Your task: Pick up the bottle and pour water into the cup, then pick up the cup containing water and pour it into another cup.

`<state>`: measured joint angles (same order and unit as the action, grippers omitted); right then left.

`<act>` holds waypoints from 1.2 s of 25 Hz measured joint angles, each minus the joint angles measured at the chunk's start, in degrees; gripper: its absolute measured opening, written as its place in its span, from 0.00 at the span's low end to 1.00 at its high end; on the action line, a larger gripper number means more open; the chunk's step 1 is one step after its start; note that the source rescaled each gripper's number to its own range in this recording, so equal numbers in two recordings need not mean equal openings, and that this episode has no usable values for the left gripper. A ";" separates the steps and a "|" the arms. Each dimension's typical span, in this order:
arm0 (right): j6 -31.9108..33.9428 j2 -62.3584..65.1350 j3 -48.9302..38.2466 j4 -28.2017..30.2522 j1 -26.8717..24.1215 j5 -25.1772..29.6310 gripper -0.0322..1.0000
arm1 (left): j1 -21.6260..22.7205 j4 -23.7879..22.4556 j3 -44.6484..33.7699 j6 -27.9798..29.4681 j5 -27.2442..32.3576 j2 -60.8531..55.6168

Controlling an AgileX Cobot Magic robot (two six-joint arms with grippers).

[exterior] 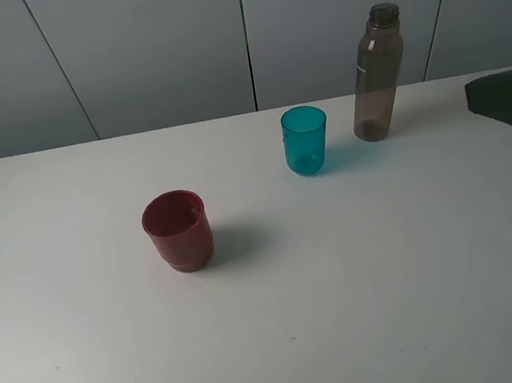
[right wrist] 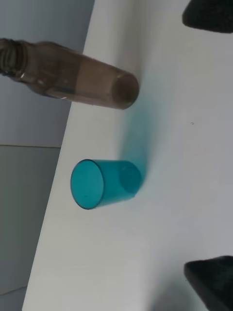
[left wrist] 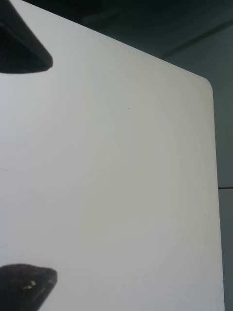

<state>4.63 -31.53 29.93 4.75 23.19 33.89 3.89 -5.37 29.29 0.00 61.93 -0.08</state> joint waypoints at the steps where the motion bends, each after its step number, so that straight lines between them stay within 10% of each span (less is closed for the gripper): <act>1: -0.91 3.21 0.24 -0.79 0.41 3.39 0.99 | 0.00 0.00 0.00 0.00 0.00 0.00; 9: -7.24 21.87 0.41 -5.76 1.32 28.91 0.99 | 0.00 0.00 0.00 0.00 0.00 0.00; 30: -3.74 31.26 1.27 -3.26 1.32 35.78 0.99 | 0.00 0.00 0.00 0.00 0.00 0.00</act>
<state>0.89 -0.27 31.21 1.49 24.51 69.67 3.89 -5.37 29.29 0.00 61.93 -0.08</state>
